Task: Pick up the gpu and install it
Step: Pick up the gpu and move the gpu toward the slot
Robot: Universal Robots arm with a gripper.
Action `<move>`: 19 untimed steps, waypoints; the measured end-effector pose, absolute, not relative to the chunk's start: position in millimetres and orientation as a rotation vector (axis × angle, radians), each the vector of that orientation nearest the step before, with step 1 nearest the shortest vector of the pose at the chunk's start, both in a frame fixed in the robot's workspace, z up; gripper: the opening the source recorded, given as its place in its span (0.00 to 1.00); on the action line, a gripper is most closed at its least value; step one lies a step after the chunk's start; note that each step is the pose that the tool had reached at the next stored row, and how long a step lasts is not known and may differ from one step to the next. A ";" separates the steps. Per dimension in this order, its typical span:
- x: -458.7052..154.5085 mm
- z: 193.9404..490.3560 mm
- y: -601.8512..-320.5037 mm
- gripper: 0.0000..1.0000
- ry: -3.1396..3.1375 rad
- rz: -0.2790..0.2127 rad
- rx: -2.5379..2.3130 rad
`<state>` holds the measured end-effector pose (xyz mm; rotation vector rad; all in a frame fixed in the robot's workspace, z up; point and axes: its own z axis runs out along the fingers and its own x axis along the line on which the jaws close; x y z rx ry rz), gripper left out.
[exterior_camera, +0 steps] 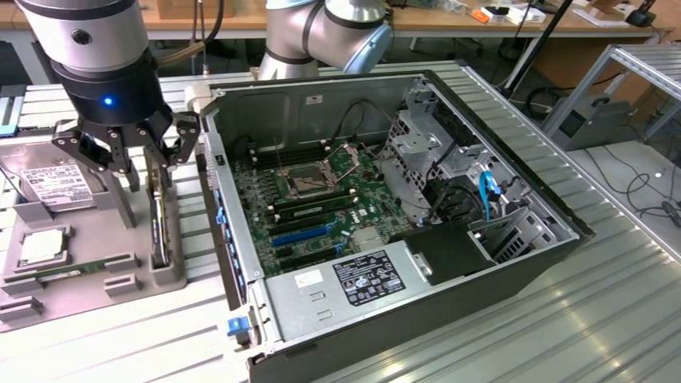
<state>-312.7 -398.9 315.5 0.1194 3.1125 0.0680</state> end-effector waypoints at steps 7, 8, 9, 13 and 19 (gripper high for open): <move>-312.7 312.0 -398.9 0.42 3.112 0.068 0.119; -312.7 311.4 -398.9 0.42 3.112 0.068 0.119; -312.7 311.1 -398.9 0.42 3.113 0.068 0.119; -312.7 309.7 -398.9 0.42 3.112 0.068 0.119; -312.7 307.7 -398.9 0.42 3.112 0.068 0.119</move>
